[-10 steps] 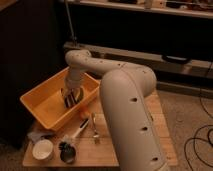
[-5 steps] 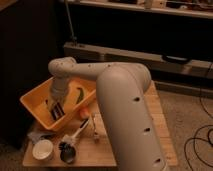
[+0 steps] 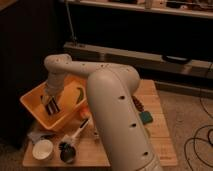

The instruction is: Wipe tray with eraser

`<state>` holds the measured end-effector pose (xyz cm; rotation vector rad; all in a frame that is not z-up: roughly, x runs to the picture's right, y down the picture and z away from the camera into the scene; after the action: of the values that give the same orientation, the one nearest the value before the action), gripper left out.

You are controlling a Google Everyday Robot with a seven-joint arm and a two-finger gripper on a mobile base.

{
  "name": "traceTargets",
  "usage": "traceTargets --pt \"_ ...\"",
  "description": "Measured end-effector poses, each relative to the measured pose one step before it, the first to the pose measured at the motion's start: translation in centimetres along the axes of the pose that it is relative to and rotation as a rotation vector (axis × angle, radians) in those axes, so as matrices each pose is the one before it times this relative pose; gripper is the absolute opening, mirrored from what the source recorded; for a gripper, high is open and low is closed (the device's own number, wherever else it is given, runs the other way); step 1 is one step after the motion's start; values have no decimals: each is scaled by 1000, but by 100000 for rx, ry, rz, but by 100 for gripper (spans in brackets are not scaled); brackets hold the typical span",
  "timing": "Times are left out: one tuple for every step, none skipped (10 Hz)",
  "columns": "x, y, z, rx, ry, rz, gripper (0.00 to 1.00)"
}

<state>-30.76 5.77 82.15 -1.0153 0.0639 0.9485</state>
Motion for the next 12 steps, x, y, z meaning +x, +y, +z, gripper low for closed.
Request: traceTargets --pt "-1568 -2121 -366 839 -1093 2297 0" --pt "-970 -1761 -291 726 -394 2849 0" --pt "-1114 -1647 -398 618 -1011 3083 0" --pt "-995 -1598 -461 788 -688 3559 0" --pt "-747 -1601 -399 1010 -460 4162 0" --pt "-432 -1394 -327 1159 -407 3234 0" --pt "-104 -2025 -371 1633 -351 4406 0" --pt "623 -1529 -436 1467 120 2557 0" --pt "514 -1209 -454 704 -911 1541 0" --pt "893 -1337 -517 773 -661 1215 0" --pt "1275 -1243 -909 256 -885 757 0" --pt "774 -507 -477 -140 -90 379 0"
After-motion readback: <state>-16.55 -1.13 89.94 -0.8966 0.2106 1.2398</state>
